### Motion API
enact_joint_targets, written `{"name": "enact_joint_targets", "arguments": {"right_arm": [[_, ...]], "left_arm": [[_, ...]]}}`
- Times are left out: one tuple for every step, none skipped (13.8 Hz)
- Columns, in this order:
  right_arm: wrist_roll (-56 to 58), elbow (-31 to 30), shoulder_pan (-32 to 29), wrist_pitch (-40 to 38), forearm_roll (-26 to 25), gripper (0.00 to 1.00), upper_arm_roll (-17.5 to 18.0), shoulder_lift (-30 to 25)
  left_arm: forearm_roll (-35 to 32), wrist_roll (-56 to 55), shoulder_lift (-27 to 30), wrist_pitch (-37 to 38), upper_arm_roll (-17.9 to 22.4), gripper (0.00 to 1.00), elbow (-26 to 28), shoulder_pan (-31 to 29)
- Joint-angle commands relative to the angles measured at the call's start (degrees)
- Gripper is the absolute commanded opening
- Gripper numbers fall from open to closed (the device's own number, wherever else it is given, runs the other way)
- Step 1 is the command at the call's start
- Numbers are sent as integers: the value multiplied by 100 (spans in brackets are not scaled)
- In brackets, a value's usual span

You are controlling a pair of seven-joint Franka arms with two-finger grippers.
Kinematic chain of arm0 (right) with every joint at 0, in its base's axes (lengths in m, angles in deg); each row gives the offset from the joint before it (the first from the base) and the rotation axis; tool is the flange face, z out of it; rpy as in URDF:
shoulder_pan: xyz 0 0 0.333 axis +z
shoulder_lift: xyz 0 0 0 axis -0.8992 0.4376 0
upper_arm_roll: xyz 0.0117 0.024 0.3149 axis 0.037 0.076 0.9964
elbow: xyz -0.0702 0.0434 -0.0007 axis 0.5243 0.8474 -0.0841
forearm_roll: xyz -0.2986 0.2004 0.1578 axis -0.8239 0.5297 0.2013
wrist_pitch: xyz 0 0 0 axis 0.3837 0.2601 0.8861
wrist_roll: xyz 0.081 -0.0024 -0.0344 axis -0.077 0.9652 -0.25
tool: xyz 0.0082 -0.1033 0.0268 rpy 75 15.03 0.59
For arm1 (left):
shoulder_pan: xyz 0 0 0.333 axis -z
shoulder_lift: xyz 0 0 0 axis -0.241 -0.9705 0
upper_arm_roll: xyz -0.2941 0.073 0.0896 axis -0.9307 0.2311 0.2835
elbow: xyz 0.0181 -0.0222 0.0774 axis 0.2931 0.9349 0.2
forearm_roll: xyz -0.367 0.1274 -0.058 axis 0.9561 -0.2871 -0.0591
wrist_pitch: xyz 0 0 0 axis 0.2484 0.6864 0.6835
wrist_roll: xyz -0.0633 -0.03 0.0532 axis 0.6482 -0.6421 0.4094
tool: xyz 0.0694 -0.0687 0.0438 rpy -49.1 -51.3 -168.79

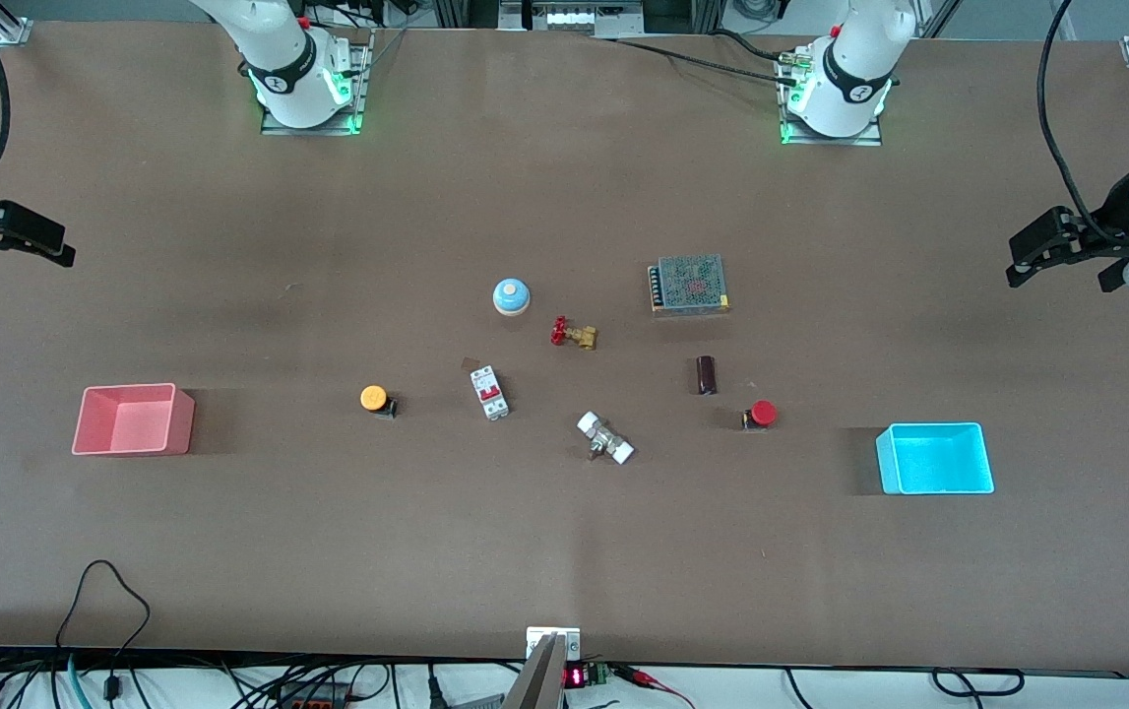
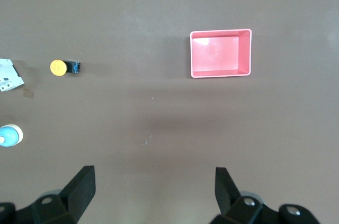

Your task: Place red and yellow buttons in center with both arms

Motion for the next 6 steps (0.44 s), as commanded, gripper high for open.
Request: {"name": "enact_joint_targets", "arguments": {"right_arm": [[-29,-226,-10,-31,-47,100,15,-242],[-29,-235,-10,-31,-55,100,6,-243],[-29,-261,-10,-22,-64,100,6,-252],[-63,-261,-10,-31,-73,100,6,-252],[-107,-261,-1,-31,-82,100,6,-243],[-125,-261,-1,-40,-82,100,15,-252]], "left_arm": [[6,-11,-73,133,-21,100,-150,-34],[6,-20,-73,133,-30,100,-150,-34],[6,-28,-73,124,-30,100,-150,-34],[6,-37,-73,124,-30,100,-141,-34],[-3,-46,-73,133,-39,100,-141,-34],[-3,-55,-64,133,-48,100,-141,-34]]}}
